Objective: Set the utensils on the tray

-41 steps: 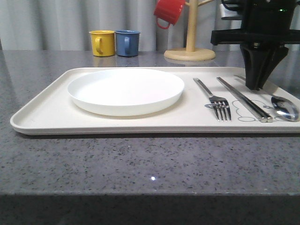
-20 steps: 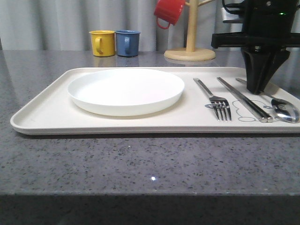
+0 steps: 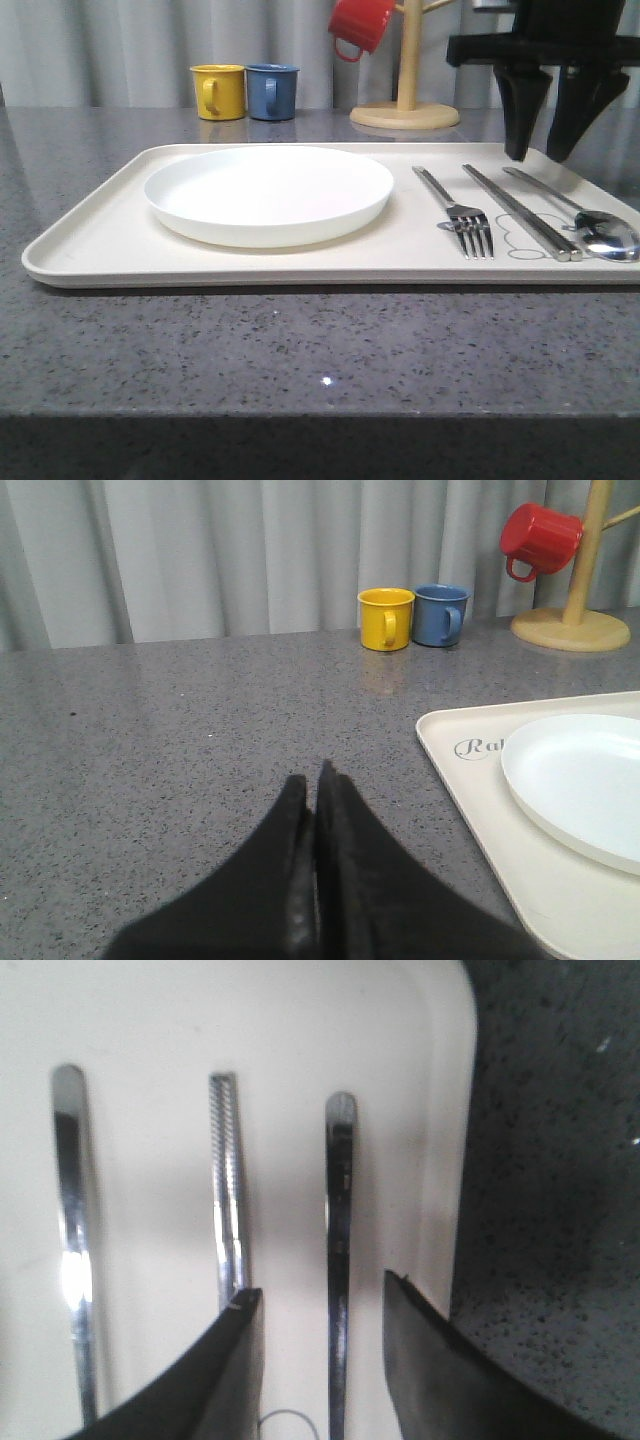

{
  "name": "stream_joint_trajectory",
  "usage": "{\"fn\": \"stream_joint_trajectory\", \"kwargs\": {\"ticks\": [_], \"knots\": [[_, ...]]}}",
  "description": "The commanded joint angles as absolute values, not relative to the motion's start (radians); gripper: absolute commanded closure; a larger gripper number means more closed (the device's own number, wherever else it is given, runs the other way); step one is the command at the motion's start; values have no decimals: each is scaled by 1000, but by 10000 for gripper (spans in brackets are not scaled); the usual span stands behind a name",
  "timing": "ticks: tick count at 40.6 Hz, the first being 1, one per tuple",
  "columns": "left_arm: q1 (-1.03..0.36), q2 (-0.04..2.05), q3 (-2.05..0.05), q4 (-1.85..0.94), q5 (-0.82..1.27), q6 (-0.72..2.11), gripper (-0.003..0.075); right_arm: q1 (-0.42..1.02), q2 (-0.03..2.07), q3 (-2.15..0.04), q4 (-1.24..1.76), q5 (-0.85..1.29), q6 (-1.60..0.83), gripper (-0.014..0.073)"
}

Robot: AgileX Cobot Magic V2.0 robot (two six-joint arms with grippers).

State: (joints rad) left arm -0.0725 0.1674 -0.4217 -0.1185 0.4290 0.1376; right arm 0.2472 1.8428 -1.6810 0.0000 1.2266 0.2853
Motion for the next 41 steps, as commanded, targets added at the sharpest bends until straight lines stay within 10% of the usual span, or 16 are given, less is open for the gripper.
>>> {"fn": "stream_joint_trajectory", "kwargs": {"ticks": [1,17,41], "knots": [[-70,177,-447,-126,349,128,738,242,1746,-1743,-17,1336,284,274],[-70,177,-447,-126,349,128,738,242,1586,-1773,-65,1336,190,721],[-70,177,-447,-126,349,128,738,200,1067,-1224,-125,1110,174,709]]}}
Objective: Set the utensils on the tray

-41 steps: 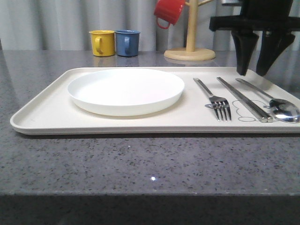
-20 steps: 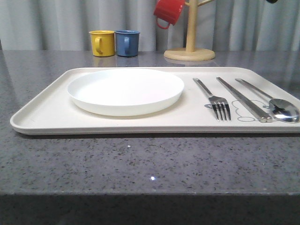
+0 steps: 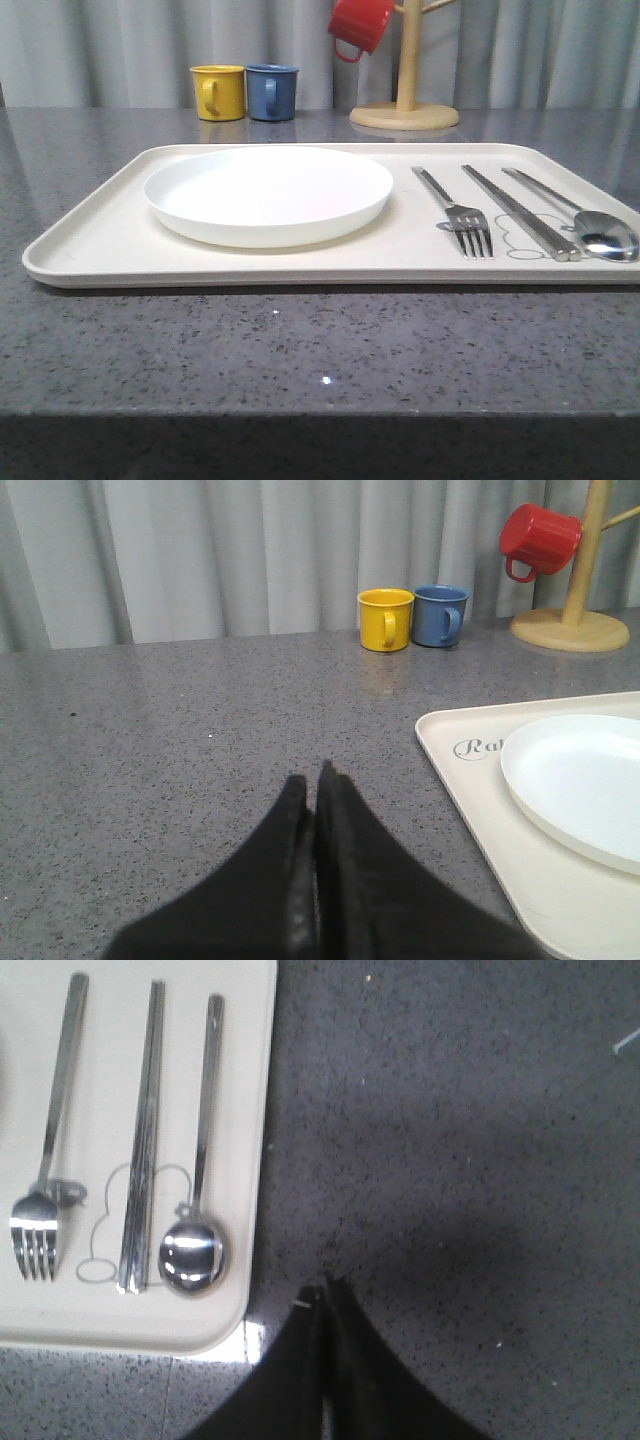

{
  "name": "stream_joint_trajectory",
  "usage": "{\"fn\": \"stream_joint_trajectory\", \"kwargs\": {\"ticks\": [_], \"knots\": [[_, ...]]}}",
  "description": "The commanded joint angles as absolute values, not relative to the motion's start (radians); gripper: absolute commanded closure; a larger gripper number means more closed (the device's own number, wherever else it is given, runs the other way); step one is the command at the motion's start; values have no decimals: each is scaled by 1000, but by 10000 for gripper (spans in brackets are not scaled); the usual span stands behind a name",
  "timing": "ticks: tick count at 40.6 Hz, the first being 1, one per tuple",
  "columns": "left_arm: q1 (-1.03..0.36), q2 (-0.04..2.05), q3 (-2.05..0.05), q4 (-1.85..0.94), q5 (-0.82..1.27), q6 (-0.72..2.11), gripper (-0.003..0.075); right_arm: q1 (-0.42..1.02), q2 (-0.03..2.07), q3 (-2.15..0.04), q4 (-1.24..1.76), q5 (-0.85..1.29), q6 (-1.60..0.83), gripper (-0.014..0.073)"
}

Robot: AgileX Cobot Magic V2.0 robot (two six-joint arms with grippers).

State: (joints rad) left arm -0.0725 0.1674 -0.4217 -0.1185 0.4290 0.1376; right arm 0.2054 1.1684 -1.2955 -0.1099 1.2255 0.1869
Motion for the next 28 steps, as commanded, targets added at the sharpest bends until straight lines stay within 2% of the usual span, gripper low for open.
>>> {"fn": "stream_joint_trajectory", "kwargs": {"ticks": [1,16,22,28], "knots": [[-70,177,-447,-126,349,128,738,200,1029,-1190,-125,1081,174,709],[-70,177,-447,-126,349,128,738,200,485,-612,-234,506,172,709],[-70,177,-447,-126,349,128,738,200,271,-480,-248,398,172,709],[-70,177,-447,-126,349,128,738,200,151,-420,-248,377,172,713]]}}
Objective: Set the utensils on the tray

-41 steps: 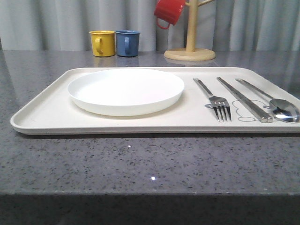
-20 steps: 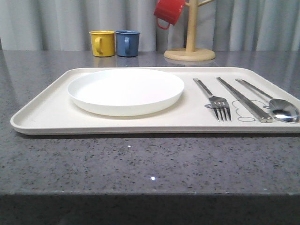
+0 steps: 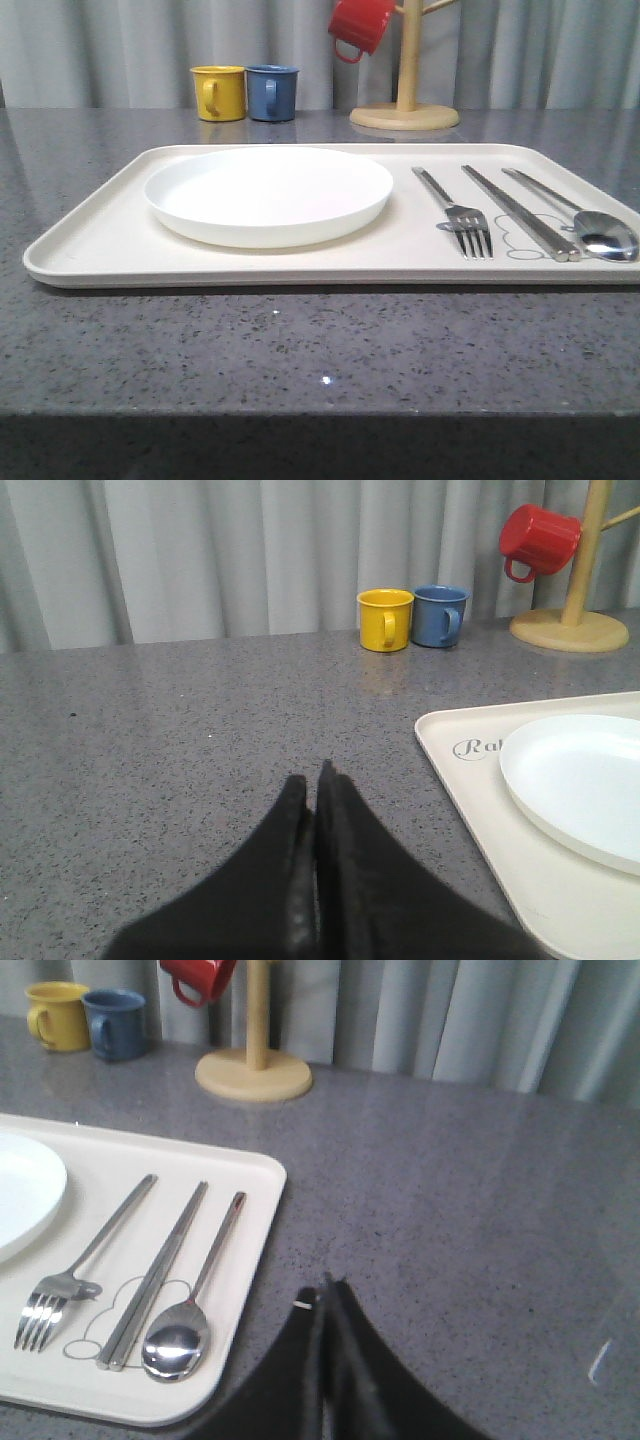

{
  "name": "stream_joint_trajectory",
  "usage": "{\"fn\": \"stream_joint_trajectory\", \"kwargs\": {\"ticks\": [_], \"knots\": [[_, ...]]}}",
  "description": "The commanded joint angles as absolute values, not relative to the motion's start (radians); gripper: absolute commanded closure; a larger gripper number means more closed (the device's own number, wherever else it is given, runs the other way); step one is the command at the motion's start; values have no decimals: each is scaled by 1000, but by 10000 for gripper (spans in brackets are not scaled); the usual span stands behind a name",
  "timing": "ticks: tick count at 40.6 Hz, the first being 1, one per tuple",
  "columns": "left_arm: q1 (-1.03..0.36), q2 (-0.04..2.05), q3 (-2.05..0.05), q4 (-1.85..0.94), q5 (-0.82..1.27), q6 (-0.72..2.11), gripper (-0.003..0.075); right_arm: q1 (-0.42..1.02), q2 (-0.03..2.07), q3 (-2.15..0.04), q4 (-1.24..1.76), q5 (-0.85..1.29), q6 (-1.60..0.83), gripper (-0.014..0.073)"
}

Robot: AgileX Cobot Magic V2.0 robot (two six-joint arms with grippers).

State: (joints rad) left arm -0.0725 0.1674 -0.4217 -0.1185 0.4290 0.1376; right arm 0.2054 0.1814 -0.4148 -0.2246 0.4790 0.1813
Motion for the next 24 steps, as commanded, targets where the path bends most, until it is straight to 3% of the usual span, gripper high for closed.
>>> {"fn": "stream_joint_trajectory", "kwargs": {"ticks": [1,24], "knots": [[-70,177,-447,-126,349,128,738,200,140,-418,-248,379,172,713],[-70,177,-447,-126,349,128,738,200,131,-417,-248,385,172,713]]}}
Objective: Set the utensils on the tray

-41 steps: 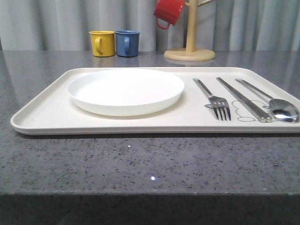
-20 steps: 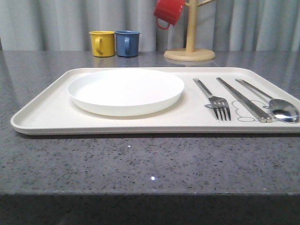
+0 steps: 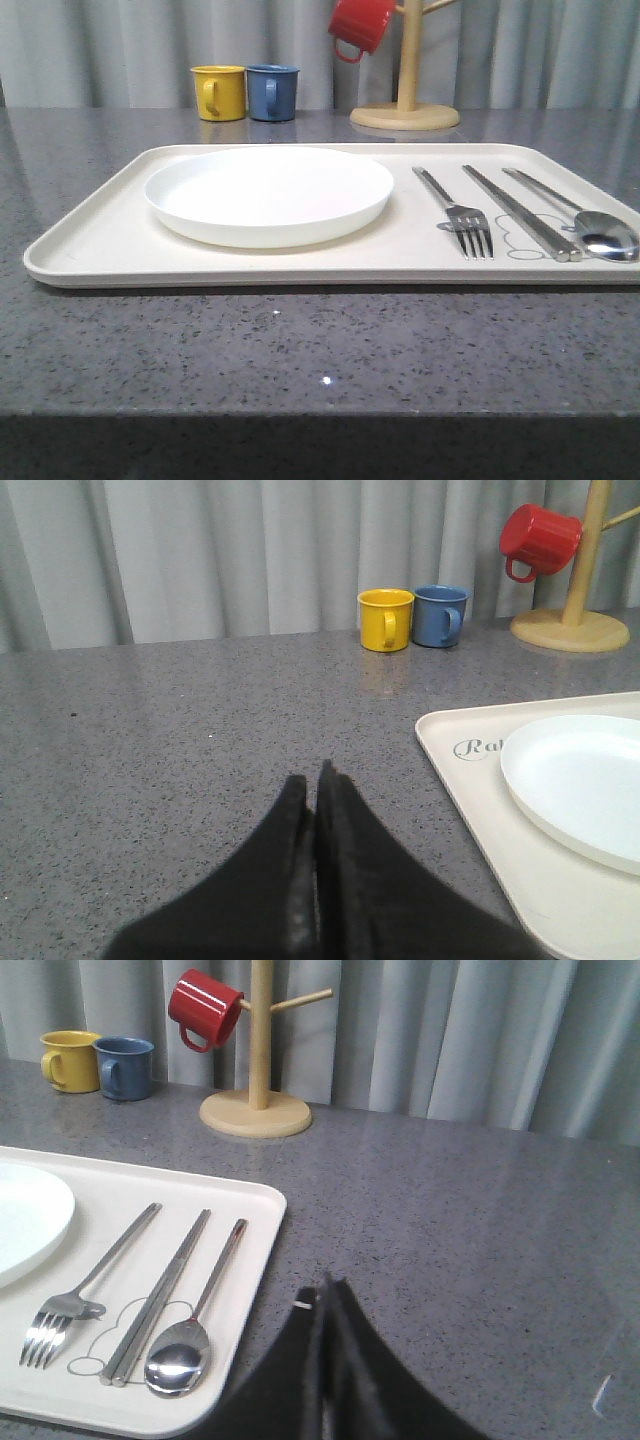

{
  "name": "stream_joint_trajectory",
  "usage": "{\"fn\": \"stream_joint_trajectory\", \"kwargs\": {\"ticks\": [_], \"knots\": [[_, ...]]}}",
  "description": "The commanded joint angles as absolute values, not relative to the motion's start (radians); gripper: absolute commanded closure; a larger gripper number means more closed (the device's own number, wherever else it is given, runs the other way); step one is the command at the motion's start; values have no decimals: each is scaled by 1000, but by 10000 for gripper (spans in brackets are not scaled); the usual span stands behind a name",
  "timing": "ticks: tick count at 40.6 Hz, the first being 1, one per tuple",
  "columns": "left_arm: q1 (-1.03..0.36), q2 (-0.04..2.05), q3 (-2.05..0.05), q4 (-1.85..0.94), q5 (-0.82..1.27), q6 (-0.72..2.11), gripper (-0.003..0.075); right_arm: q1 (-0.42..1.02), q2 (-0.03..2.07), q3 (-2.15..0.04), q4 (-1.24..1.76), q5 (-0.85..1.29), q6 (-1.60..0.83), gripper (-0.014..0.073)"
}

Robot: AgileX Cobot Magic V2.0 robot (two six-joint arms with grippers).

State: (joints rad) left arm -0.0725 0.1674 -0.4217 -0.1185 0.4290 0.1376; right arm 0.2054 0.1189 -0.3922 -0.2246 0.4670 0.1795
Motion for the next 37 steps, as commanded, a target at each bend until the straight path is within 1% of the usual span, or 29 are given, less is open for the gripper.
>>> {"fn": "stream_joint_trajectory", "kwargs": {"ticks": [1,20,27,33,37], "knots": [[-70,177,-447,-126,349,128,738,200,131,-417,-248,385,172,713],[-70,177,-442,-126,343,128,738,200,131,-417,-248,385,172,713],[-68,92,-305,-104,214,128,738,200,131,-417,-248,385,172,713],[-68,-33,-154,-87,164,128,738,200,131,-417,-248,385,172,713],[-68,-22,-80,-85,100,128,738,200,131,-417,-248,387,172,713]]}}
